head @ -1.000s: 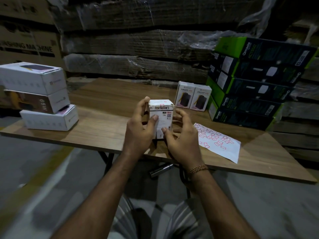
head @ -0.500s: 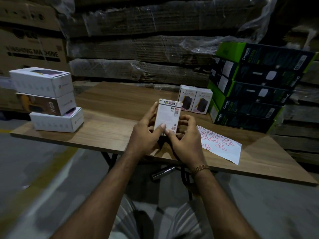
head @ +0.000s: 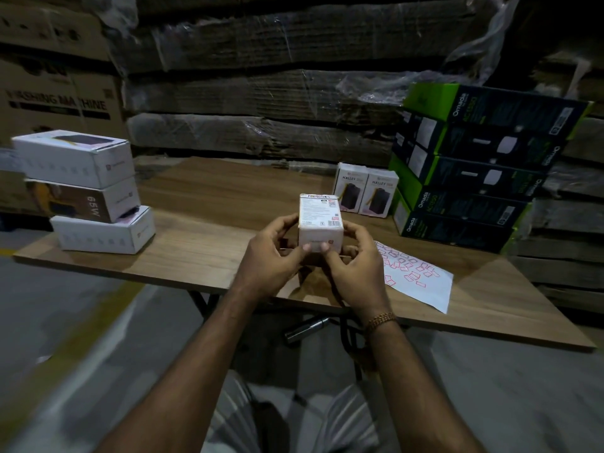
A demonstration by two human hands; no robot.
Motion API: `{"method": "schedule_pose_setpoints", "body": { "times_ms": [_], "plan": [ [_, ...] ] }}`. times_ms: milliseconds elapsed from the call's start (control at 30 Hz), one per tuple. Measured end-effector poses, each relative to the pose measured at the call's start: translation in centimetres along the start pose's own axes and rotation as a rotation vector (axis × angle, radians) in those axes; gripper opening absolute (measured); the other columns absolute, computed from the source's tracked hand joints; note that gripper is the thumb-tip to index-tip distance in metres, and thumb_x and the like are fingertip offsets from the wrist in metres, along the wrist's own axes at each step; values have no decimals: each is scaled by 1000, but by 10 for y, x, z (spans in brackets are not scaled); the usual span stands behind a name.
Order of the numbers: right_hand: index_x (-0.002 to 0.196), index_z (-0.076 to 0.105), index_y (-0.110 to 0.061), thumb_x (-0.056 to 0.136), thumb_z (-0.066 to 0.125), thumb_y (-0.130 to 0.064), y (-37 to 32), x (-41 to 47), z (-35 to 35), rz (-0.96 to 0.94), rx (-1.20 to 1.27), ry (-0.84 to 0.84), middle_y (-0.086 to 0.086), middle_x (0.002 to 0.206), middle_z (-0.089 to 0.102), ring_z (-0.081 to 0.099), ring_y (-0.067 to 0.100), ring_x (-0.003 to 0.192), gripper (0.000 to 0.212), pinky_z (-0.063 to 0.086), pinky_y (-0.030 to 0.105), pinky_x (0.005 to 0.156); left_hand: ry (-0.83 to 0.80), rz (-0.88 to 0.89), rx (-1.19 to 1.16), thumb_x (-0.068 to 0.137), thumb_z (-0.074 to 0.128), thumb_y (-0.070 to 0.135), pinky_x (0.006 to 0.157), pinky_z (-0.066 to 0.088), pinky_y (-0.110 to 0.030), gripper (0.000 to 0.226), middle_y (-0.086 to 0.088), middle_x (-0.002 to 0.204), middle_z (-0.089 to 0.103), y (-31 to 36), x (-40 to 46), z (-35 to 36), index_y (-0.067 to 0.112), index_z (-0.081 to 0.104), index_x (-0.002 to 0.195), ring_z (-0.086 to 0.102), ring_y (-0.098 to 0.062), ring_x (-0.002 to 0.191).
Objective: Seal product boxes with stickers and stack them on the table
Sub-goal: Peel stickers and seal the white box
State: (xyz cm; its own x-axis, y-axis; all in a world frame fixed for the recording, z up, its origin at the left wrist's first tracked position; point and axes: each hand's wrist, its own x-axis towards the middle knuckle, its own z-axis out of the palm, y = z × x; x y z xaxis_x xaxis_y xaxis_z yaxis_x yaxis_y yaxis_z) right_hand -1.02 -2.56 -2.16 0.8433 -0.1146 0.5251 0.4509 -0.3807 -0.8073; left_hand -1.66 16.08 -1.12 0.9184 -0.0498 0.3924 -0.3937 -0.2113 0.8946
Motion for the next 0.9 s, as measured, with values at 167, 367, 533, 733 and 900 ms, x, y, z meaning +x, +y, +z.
{"method": "schedule_pose_setpoints", "body": {
  "times_ms": [167, 367, 533, 733, 900],
  "plan": [
    [152, 56, -20, 94, 81, -28, -1, -1, -1, -26, -5, 6, -5, 137, 57, 60, 8, 122, 64, 55, 7, 82, 17, -37, -94, 84, 91, 18, 86, 66, -35, 88, 3, 137, 69, -3, 0, 2, 30, 47, 159, 75, -10, 112],
    [153, 56, -24, 92, 82, -33, -1, 0, -2, -52, 5, 37, -2, 129, 57, 62, 8, 118, 66, 52, 6, 83, 107, 57, 56, 89, 85, 40, 82, 61, -17, 73, 11, 135, 67, -1, -2, 4, 33, 54, 155, 68, 0, 116],
    [152, 58, -27, 91, 84, -26, -3, -2, 0, -97, -13, 67, -2, 121, 58, 63, 9, 107, 66, 51, 7, 80, 210, 113, 111, 94, 75, 49, 89, 60, -18, 57, 11, 126, 68, 2, -3, 4, 30, 62, 146, 67, 0, 114],
    [130, 76, -17, 90, 84, -29, -3, -1, 1, -132, -57, 171, -9, 124, 69, 66, -4, 104, 42, 51, 8, 76, 276, 159, 163, 83, 75, 66, 75, 55, -11, 67, 11, 122, 62, 5, -5, 7, 26, 66, 135, 63, 3, 106],
    [115, 82, -19, 91, 83, -36, -3, -1, 1, -123, -39, 199, -11, 104, 76, 70, 5, 89, 29, 52, 13, 68, 263, 91, 207, 88, 76, 59, 82, 60, -26, 54, 14, 127, 66, 3, -3, 6, 28, 63, 131, 62, 0, 116]
  ]
}}
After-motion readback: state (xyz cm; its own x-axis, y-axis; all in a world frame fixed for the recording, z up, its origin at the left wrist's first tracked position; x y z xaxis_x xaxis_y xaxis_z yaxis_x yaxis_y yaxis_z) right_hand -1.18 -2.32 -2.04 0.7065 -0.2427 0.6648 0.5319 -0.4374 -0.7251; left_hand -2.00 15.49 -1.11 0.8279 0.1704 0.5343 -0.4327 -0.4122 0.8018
